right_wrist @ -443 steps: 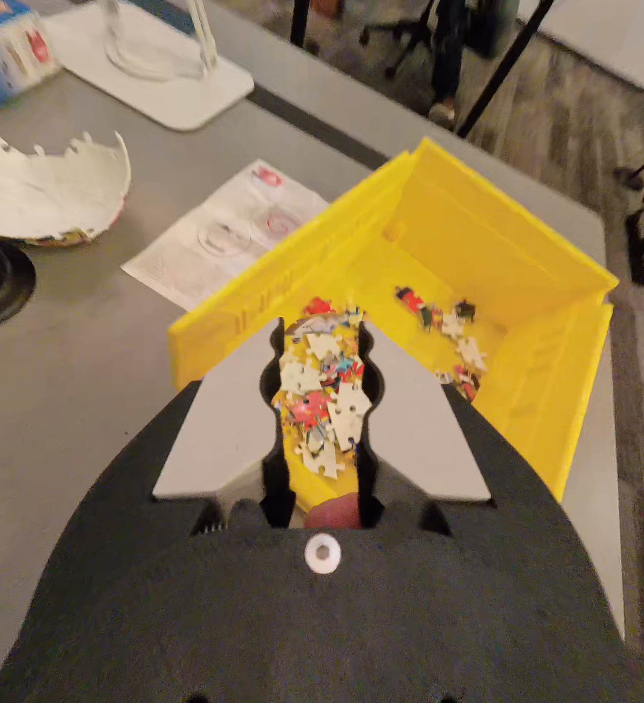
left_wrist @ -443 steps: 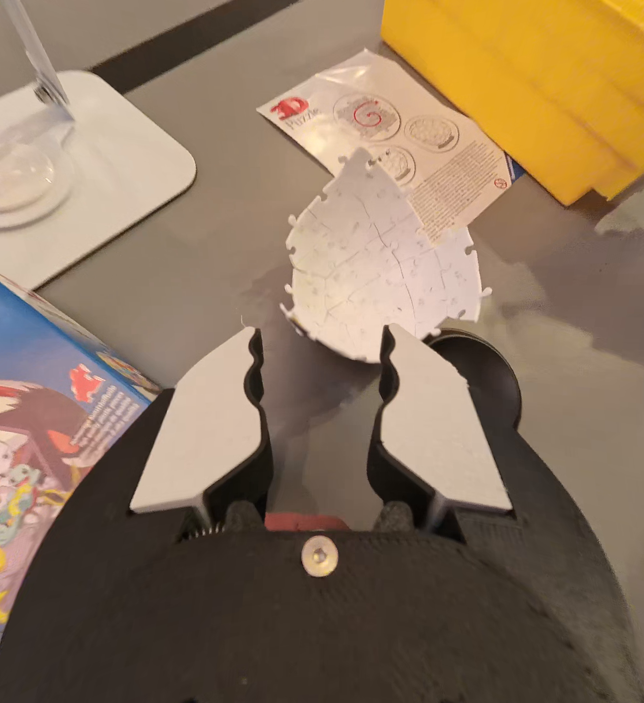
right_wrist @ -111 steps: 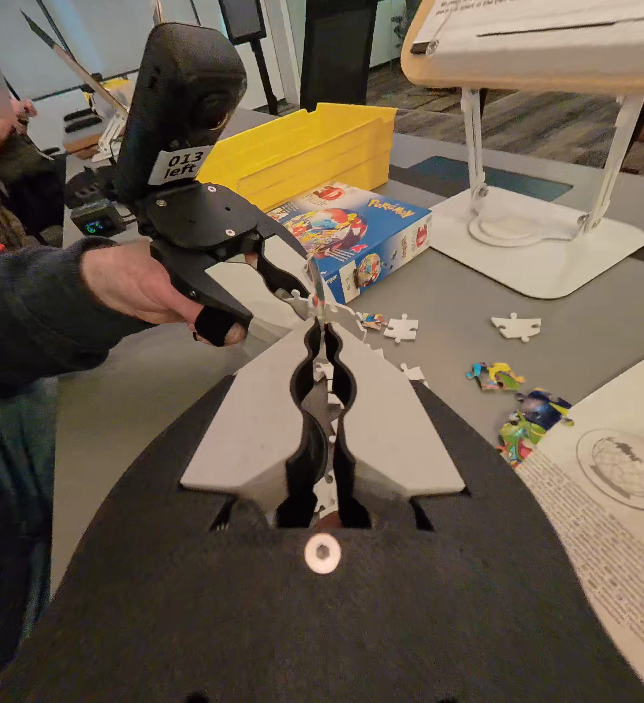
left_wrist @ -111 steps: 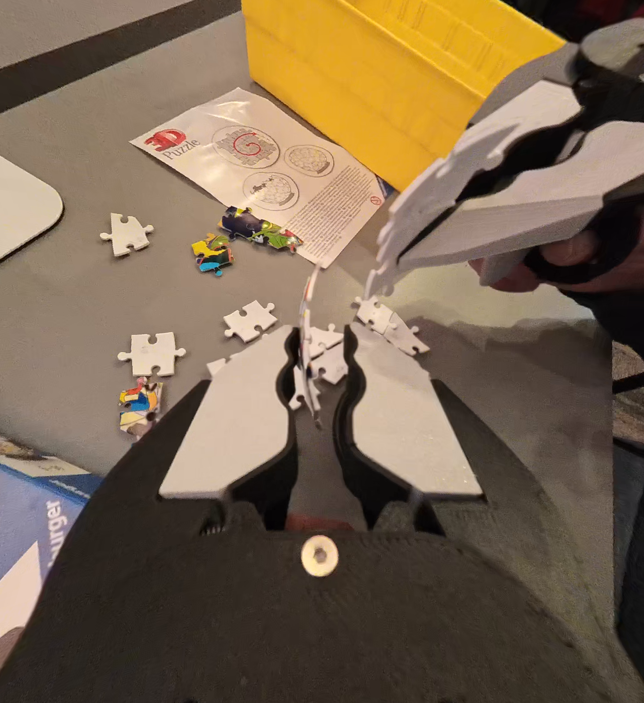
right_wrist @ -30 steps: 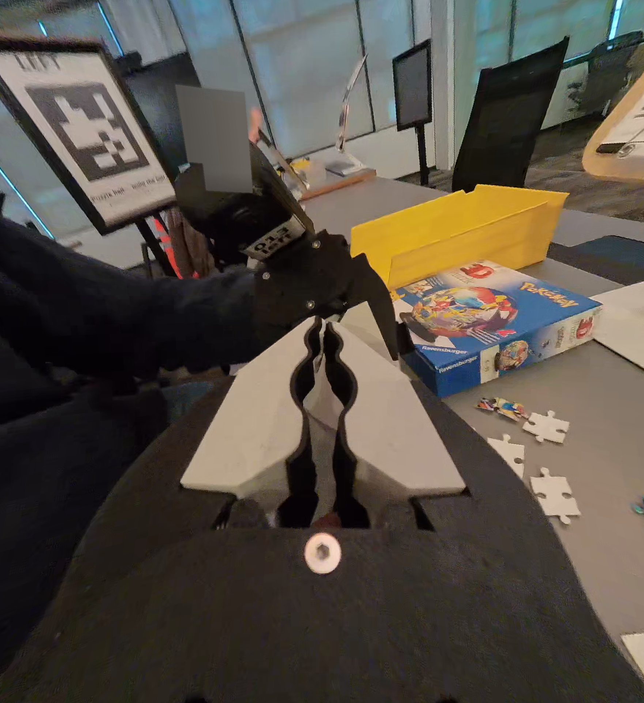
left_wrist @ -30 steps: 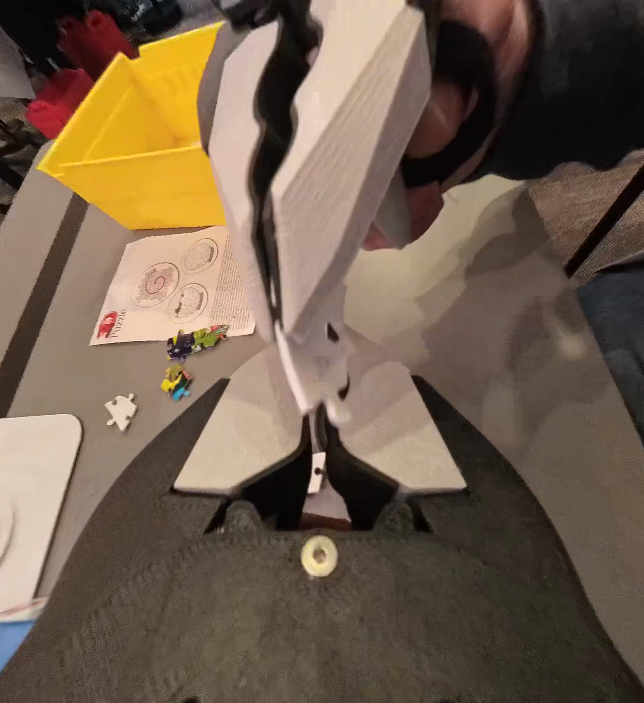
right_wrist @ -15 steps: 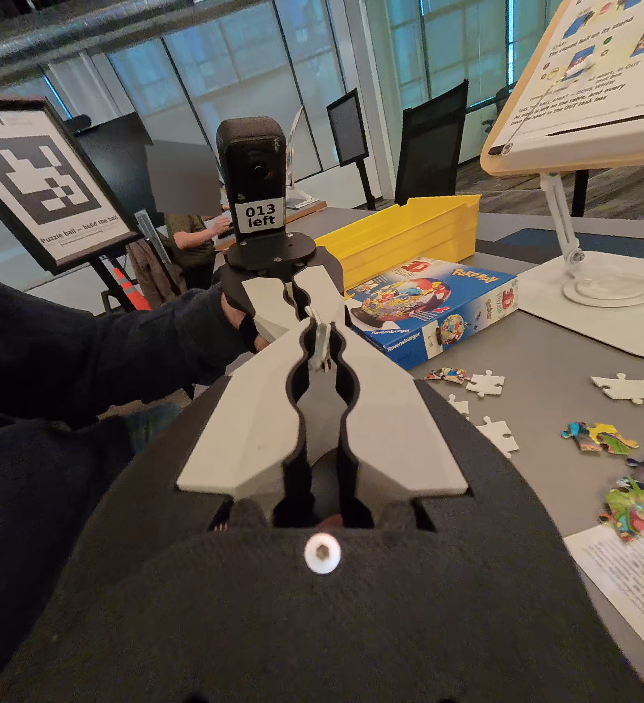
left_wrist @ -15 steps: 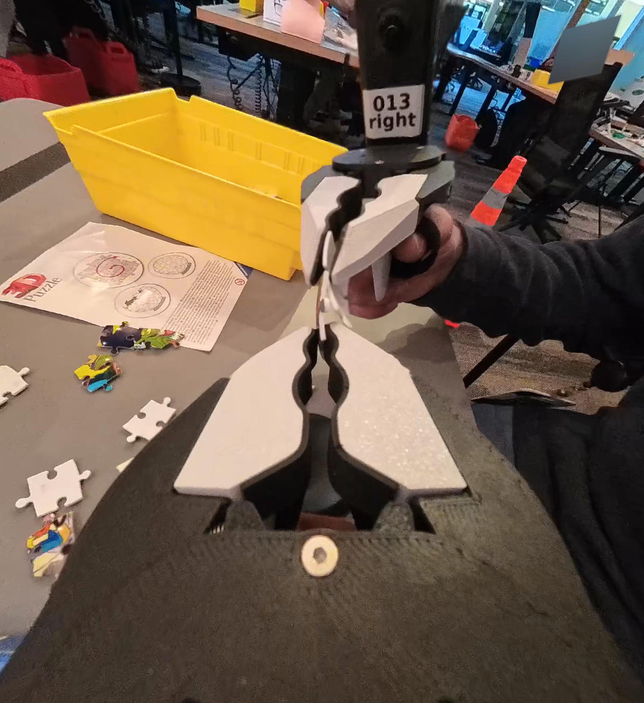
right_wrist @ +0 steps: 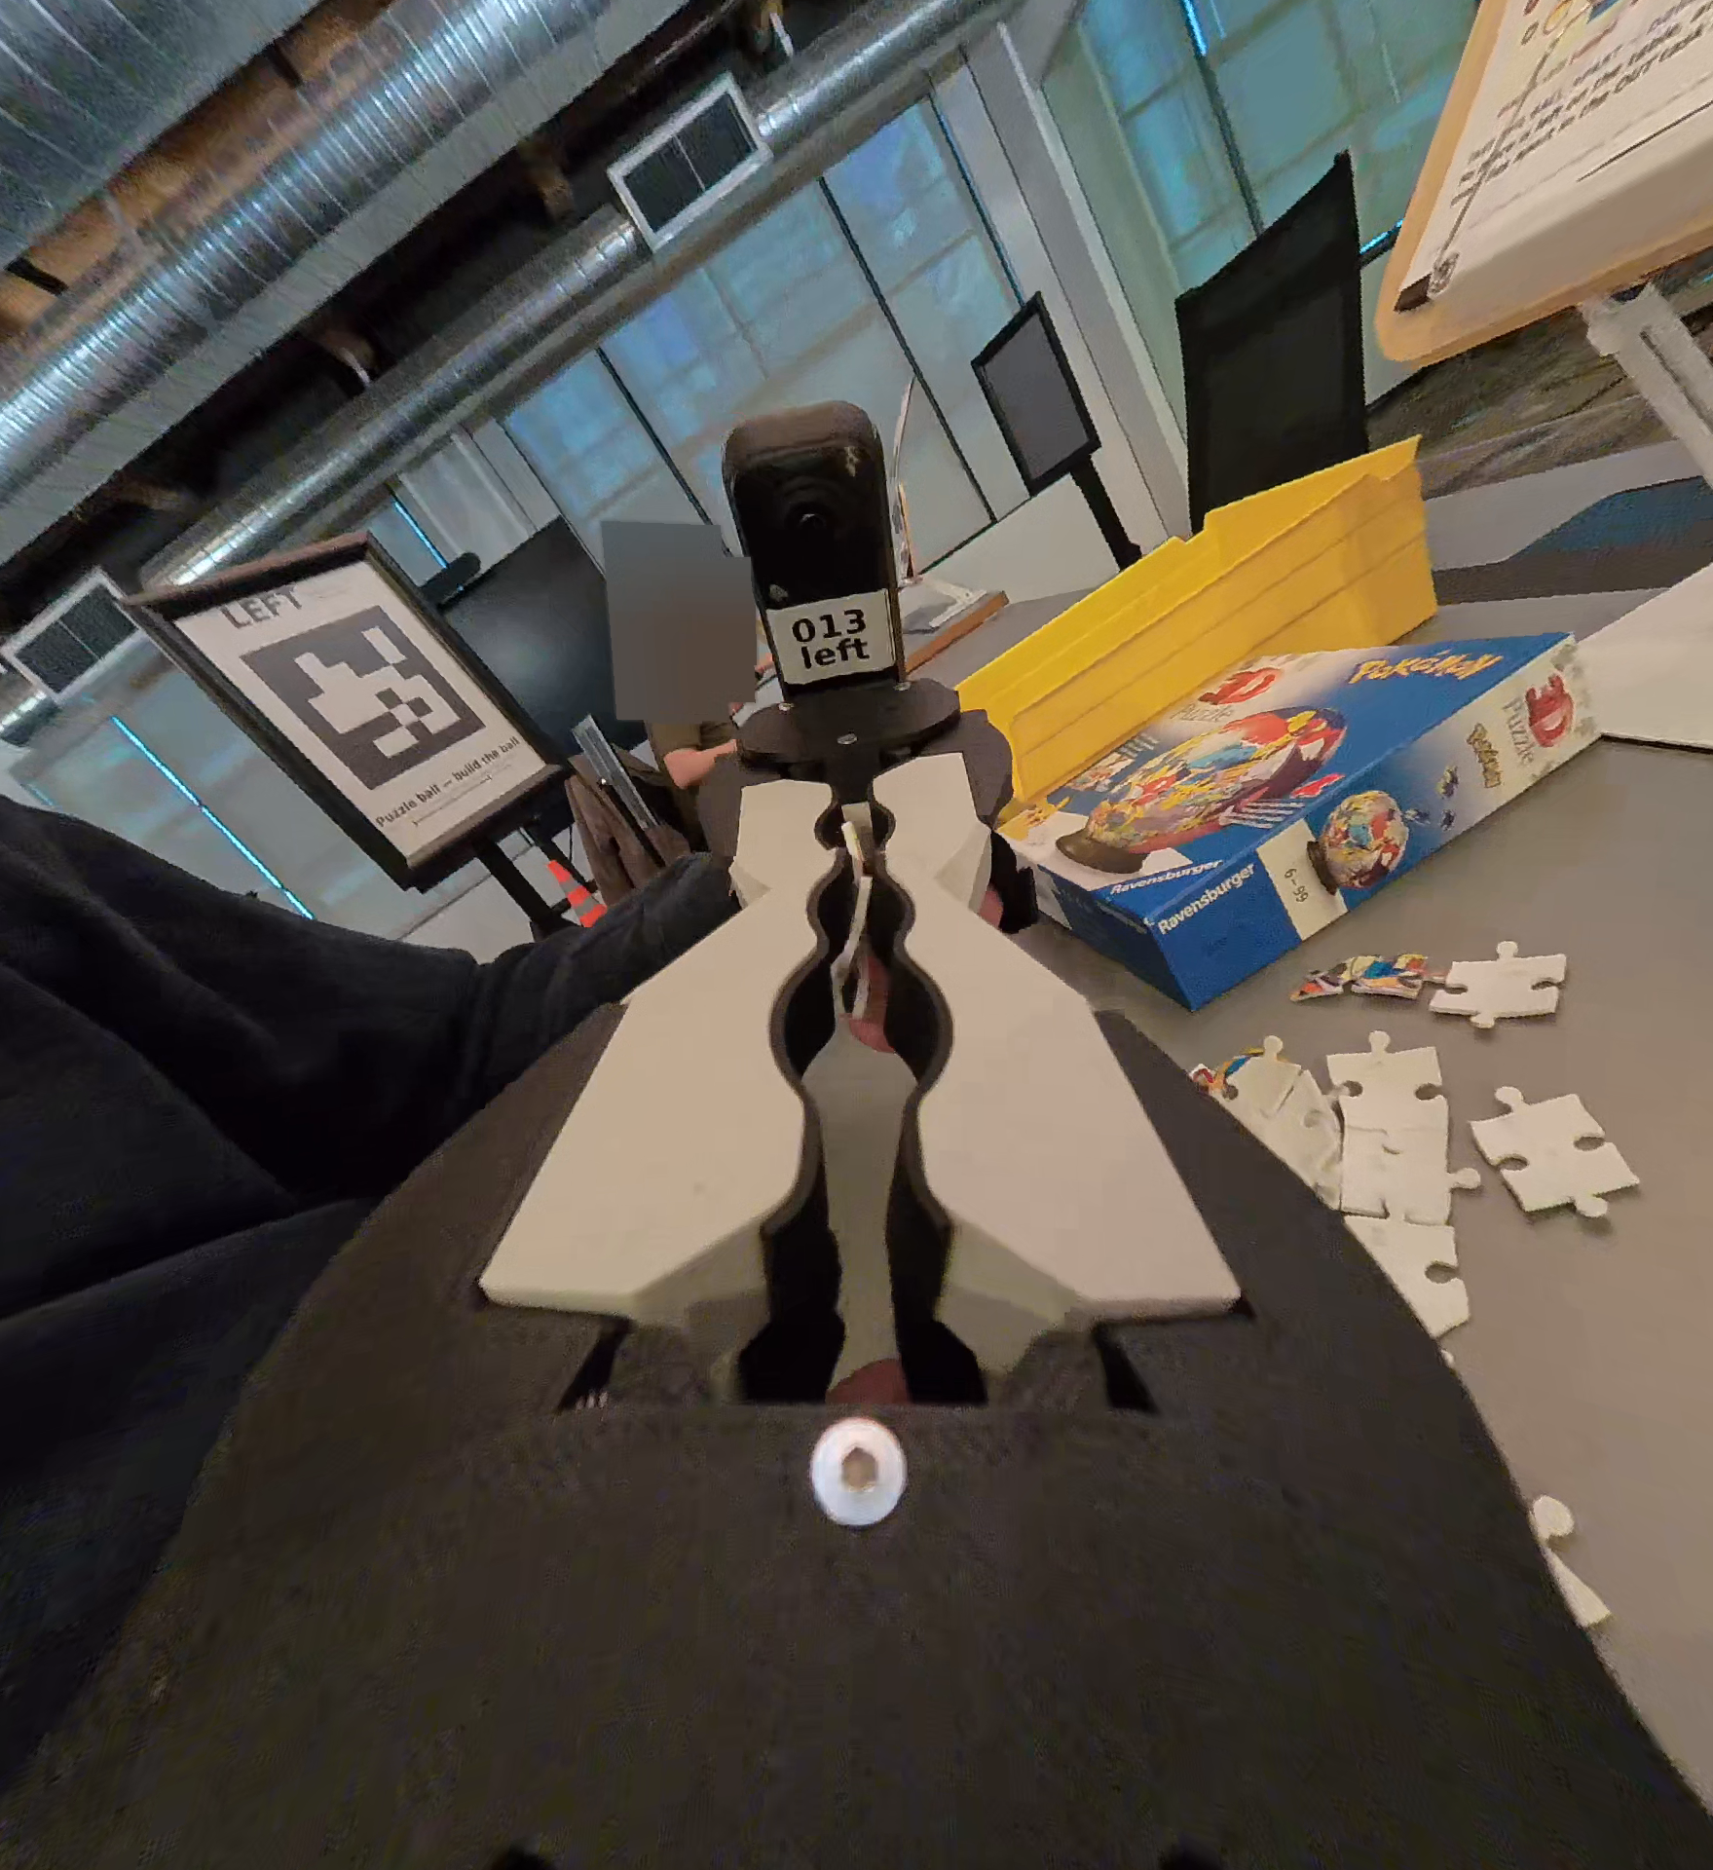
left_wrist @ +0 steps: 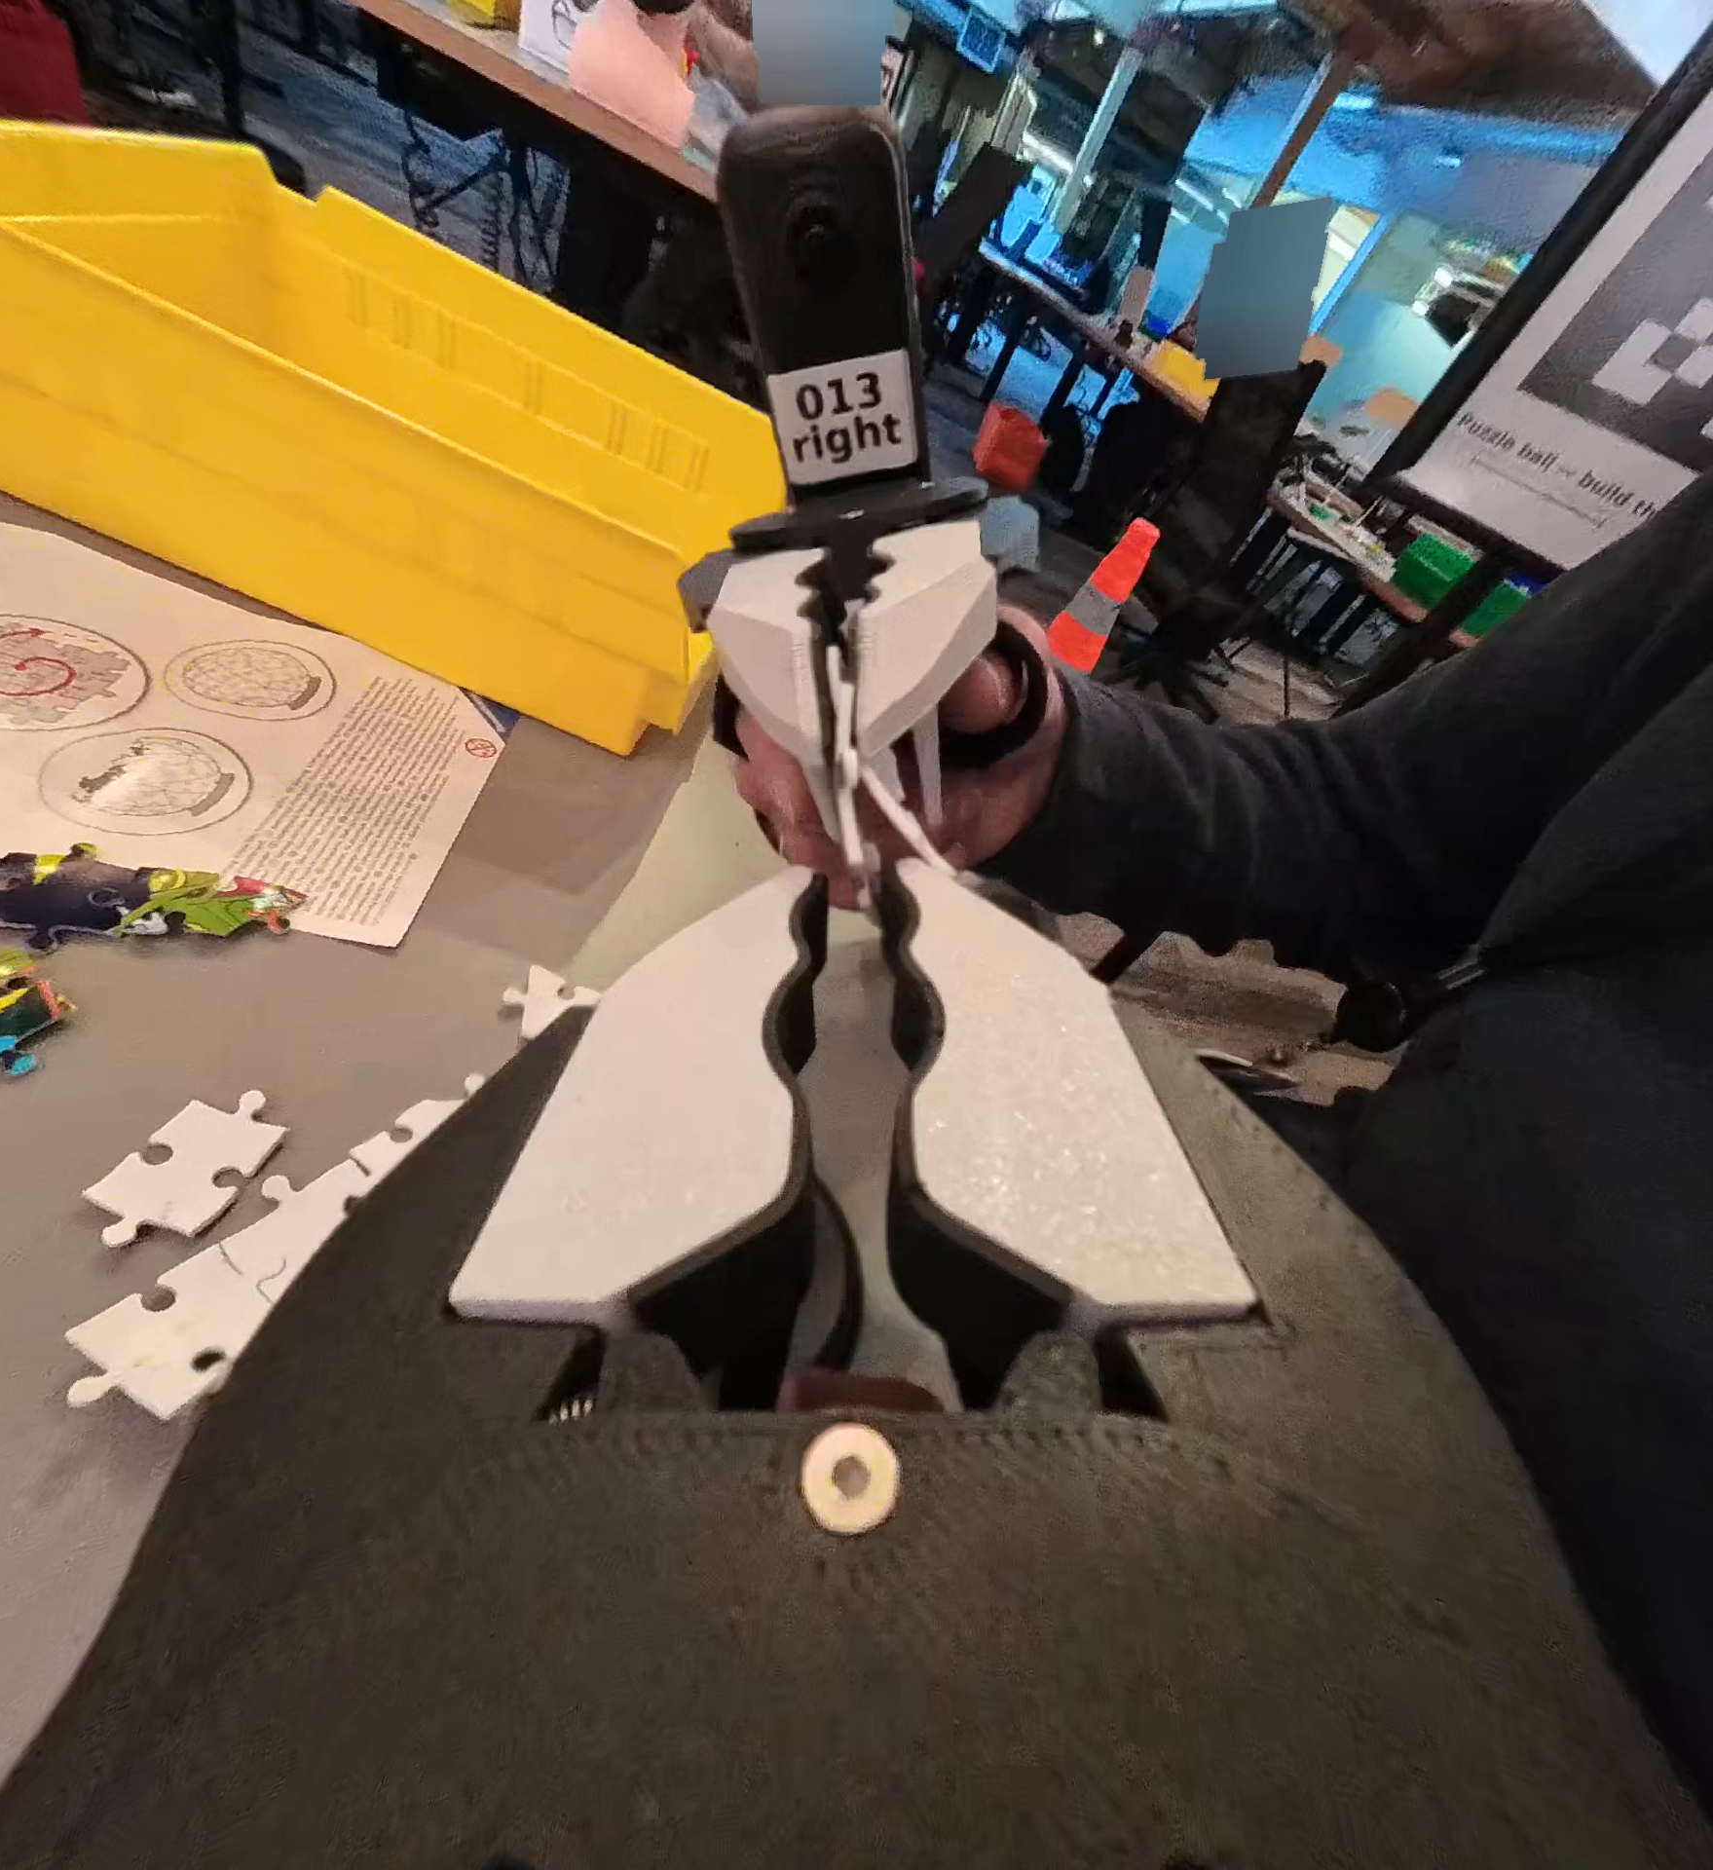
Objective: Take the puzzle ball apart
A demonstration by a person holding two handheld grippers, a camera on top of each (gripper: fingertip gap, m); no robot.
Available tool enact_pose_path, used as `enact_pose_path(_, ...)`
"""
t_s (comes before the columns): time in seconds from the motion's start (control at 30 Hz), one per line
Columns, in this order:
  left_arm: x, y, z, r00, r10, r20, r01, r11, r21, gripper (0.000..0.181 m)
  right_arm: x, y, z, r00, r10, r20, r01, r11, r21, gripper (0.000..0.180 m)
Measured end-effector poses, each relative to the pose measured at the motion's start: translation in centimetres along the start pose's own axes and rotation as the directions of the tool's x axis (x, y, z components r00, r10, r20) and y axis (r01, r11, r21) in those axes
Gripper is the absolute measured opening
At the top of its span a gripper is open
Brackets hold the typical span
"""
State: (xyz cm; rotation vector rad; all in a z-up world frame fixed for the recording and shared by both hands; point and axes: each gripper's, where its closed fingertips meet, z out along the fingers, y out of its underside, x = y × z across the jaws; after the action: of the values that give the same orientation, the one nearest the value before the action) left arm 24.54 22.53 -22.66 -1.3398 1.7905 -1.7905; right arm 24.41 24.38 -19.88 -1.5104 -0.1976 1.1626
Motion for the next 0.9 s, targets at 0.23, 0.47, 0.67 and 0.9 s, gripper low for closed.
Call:
enact_pose_path(0.23, -1.7, -0.6, -1.7, 0.994, 0.02, 0.105, -0.024, 0.999, 0.037, 0.031, 0.2, -4.1, -2.9, 0.978, -0.113, -0.173, 0.12, 0.992, 0.033, 0.0)
enact_pose_path(0.47, -4.9, 2.8, -4.1, 0.914, 0.155, 0.374, -0.098, 0.981, -0.168, 0.033, 6.4, -10.4, -17.3, 0.508, -0.402, -0.762, 0.329, 0.908, -0.26, 0.0)
enact_pose_path(0.67, -6.0, 4.7, -4.3, 0.876, 0.211, 0.434, -0.103, 0.96, -0.259, 0.033, 12.1, -7.1, -24.3, 0.357, -0.391, -0.849, 0.103, 0.919, -0.38, 0.029)
enact_pose_path(0.9, -6.7, 5.1, -5.3, 0.853, 0.217, 0.475, -0.094, 0.959, -0.268, 0.033, 6.7, -7.6, -15.7, 0.474, -0.53, -0.703, 0.281, 0.848, -0.45, 0.026)
